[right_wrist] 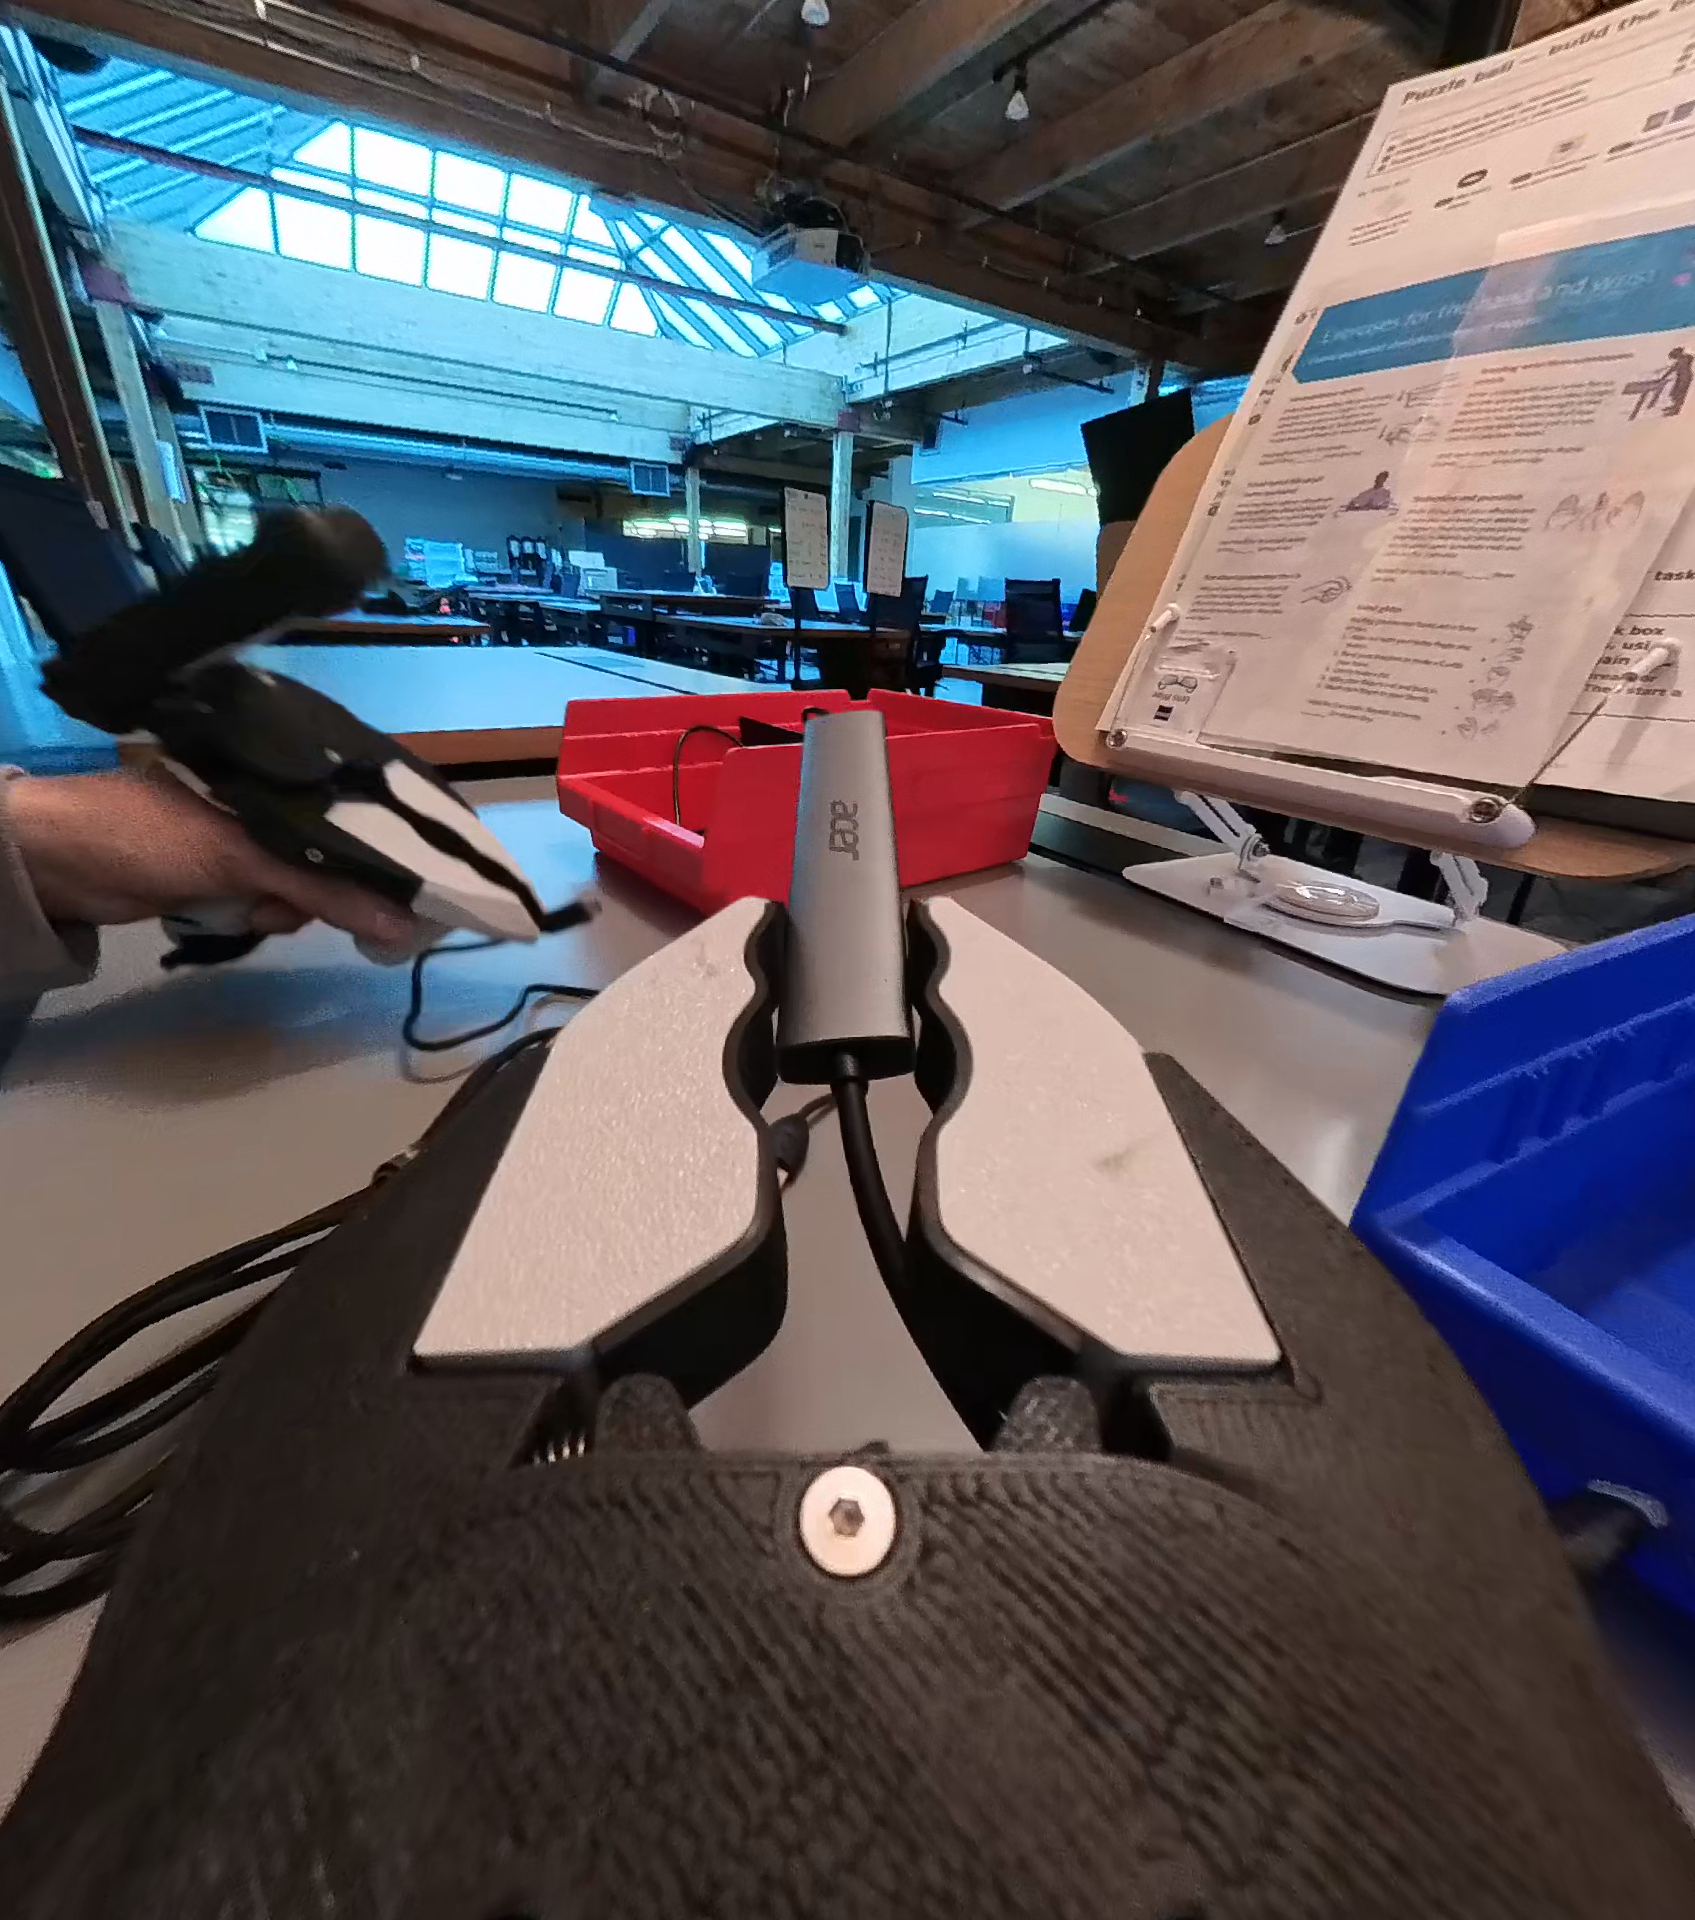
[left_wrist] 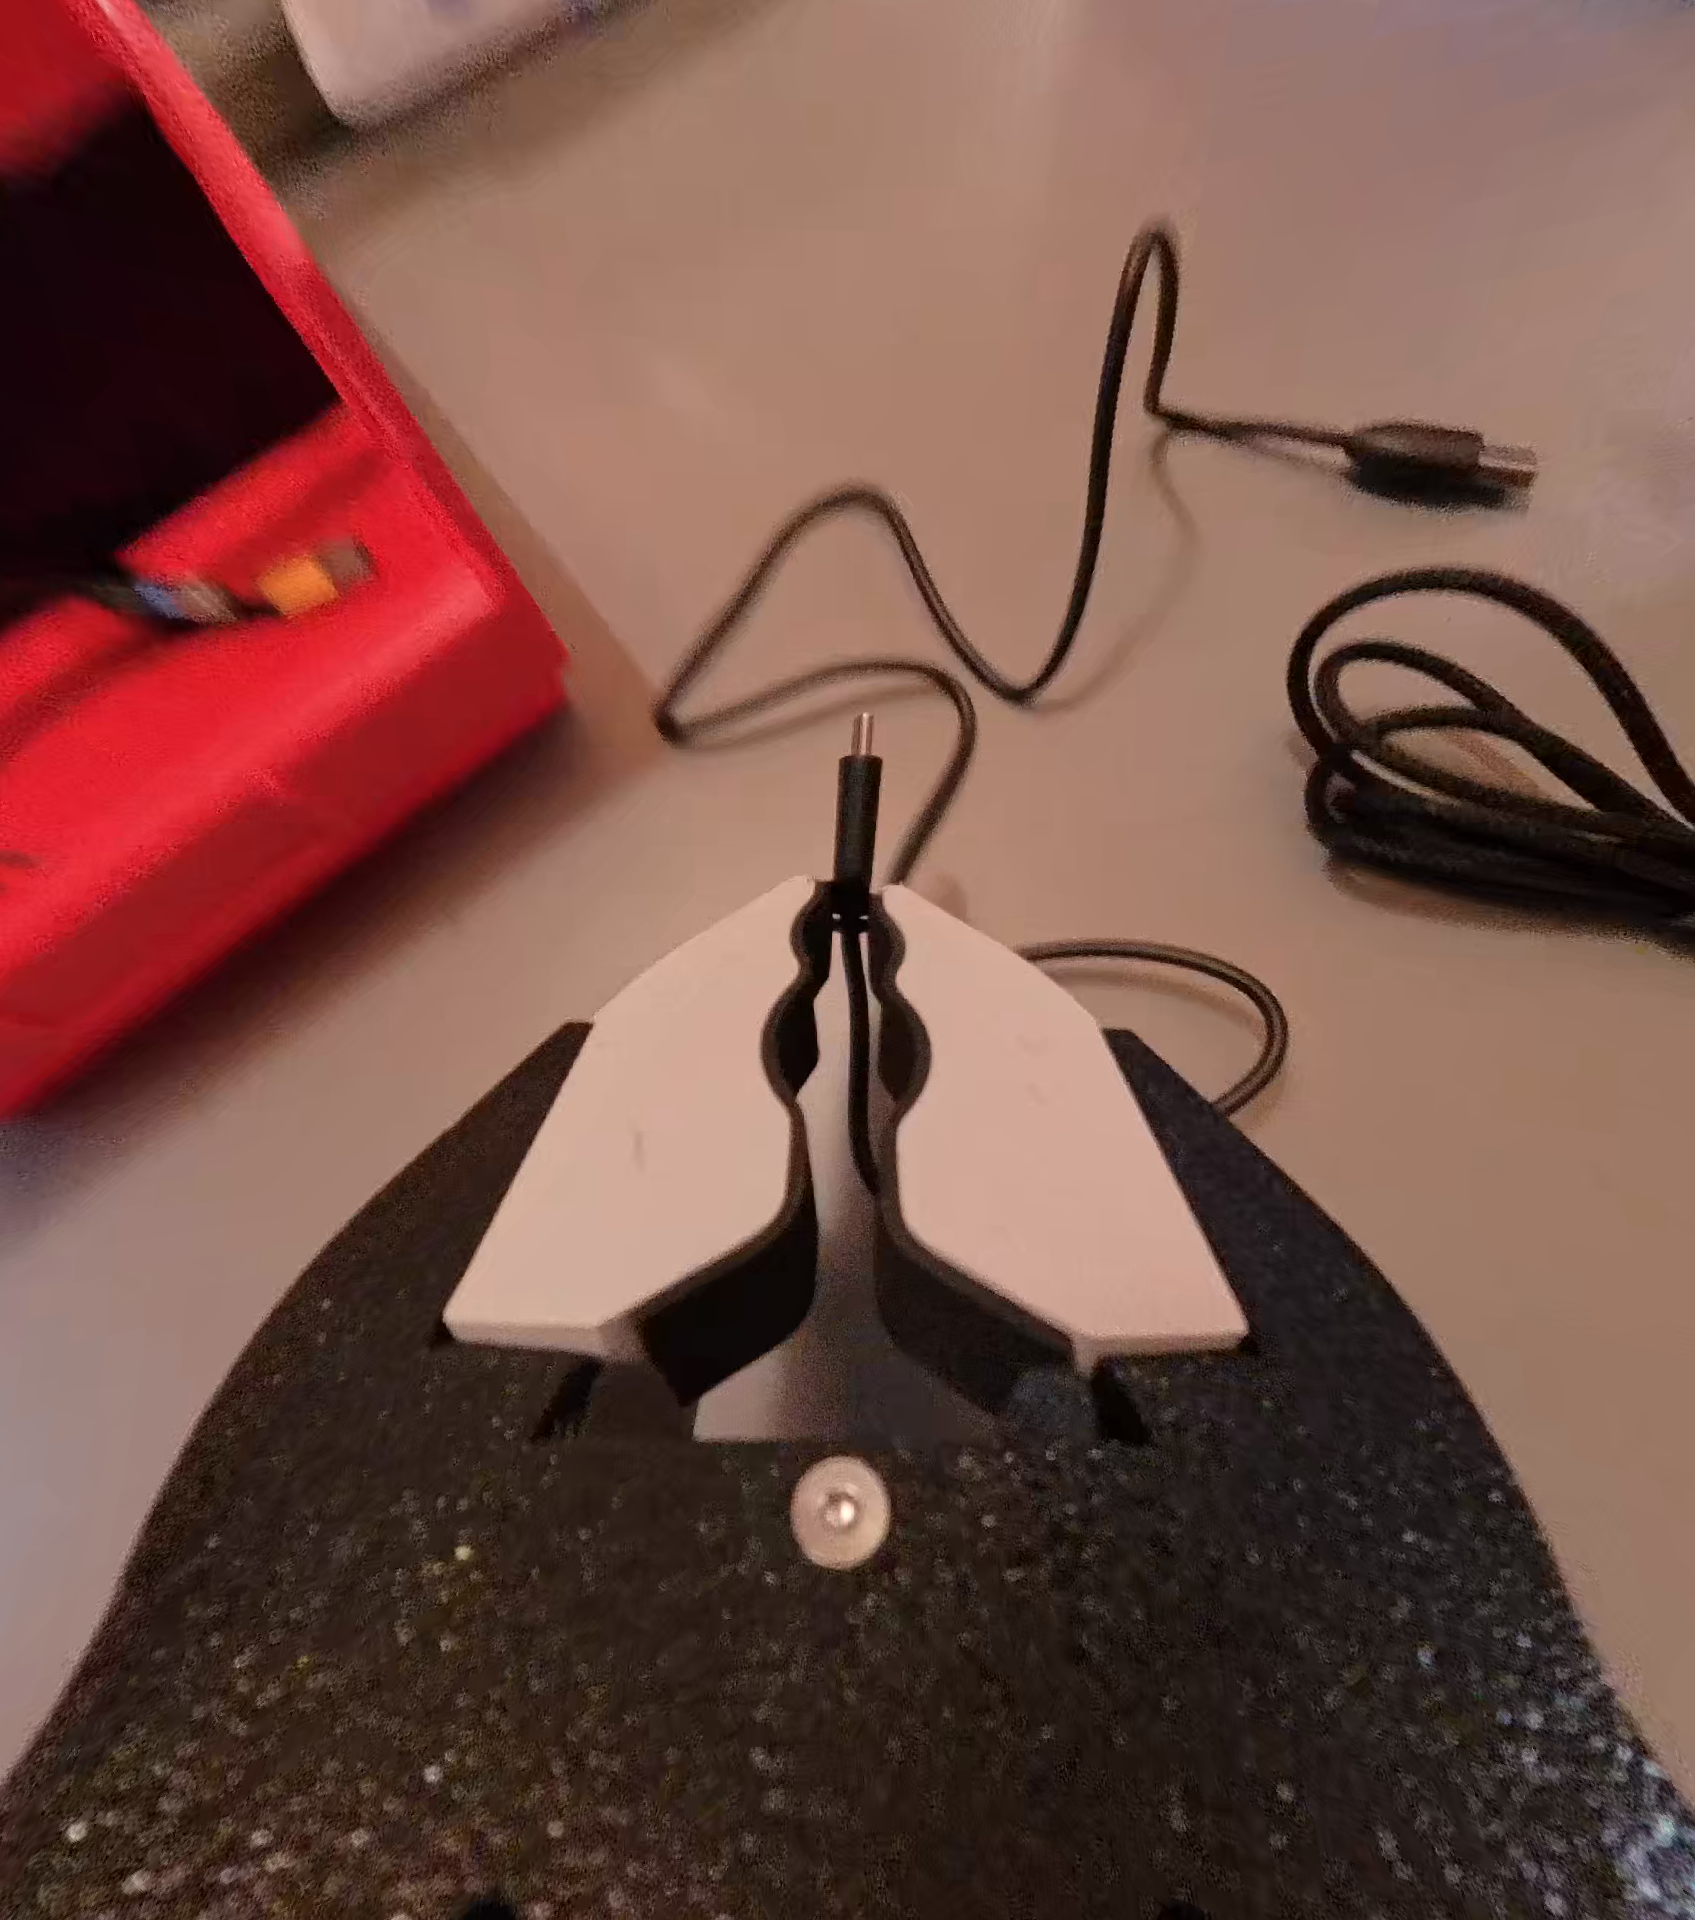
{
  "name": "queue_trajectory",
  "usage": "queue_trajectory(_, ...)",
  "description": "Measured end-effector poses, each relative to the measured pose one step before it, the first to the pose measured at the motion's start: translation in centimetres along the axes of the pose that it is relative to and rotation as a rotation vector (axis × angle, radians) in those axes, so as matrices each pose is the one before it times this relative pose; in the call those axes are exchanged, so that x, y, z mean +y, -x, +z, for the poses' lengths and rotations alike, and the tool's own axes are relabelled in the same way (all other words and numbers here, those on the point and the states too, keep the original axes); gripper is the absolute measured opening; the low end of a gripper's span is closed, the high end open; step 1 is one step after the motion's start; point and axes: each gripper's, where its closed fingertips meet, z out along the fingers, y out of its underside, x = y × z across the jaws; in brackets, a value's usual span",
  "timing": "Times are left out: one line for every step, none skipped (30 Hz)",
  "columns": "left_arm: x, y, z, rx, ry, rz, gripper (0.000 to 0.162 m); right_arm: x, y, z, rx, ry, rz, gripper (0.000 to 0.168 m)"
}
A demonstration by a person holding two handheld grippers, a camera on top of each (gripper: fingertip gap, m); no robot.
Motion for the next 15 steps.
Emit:
queue_trajectory(-1.258, 0.093, -0.578, -0.0616, -0.043, 0.082, 0.006, 0.079, -0.123, 0.068, 0.012, 0.0064, -0.0014, 0.023)
queue_trajectory(-1.514, -0.166, -0.559, -0.061, -0.0468, 0.116, 0.006, 0.134, -0.206, 0.078, 0.0133, 0.0113, 0.0062, 0.023)
queue_trajectory(-1.632, -0.274, -0.506, -0.0632, -0.0372, 0.1346, 0.006, 0.286, -0.339, 0.1, 0.0201, 0.0246, 0.0195, 0.023)
queue_trajectory(-1.591, -0.113, -0.4, -0.0738, -0.0168, 0.1386, 0.006, 0.259, -0.34, 0.111, 0.0203, 0.0219, 0.016, 0.023)
queue_trajectory(-1.556, -0.011, -0.308, -0.0717, -0.0066, 0.1309, 0.006, 0.139, -0.282, 0.085, 0.0213, 0.0117, 0.0046, 0.023)
queue_trajectory(-1.543, 0.068, -0.188, -0.0632, -0.0063, 0.1079, 0.006, 0.155, -0.312, 0.092, 0.0282, 0.013, -0.0003, 0.023)
queue_trajectory(-1.372, 0.066, -0.009, -0.048, 0.0013, 0.0771, 0.006, 0.245, -0.23, 0.134, 0.0252, 0.0203, -0.0028, 0.023)
queue_trajectory(-1.094, -0.011, 0.248, -0.031, 0.0136, 0.0555, 0.005, 0.231, -0.096, 0.149, 0.02, 0.0196, -0.0084, 0.023)
queue_trajectory(-0.937, 0.051, 0.379, -0.0307, 0.0156, 0.0482, 0.005, 0.196, -0.073, 0.131, 0.0196, 0.0168, -0.0118, 0.023)
queue_trajectory(-0.872, 0.098, 0.433, -0.0331, 0.0134, 0.0494, 0.006, 0.209, -0.05, 0.116, 0.0167, 0.0176, -0.0075, 0.023)
queue_trajectory(-0.778, 0.067, 0.437, -0.0286, 0.0164, 0.0503, 0.006, 0.189, -0.02, 0.097, 0.0098, 0.0163, -0.0019, 0.023)
queue_trajectory(-0.761, 0.014, 0.4, -0.0229, 0.0161, 0.0426, 0.006, 0.177, -0.093, 0.054, 0.0109, 0.0147, 0.0063, 0.023)
queue_trajectory(-0.805, -0.169, 0.348, -0.0087, 0.0094, 0.029, 0.006, 0.097, -0.194, -0.004, 0.0124, 0.0075, 0.0126, 0.023)
queue_trajectory(-0.84, -0.334, 0.288, 0.0037, 0.0036, 0.015, 0.006, 0.053, -0.205, -0.027, 0.0071, 0.0042, 0.0197, 0.023)
queue_trajectory(-0.792, -0.43, 0.262, 0.0107, 0.0016, 0.0105, 0.006, 0.013, -0.157, -0.045, -0.0006, 0.0, 0.021, 0.023)
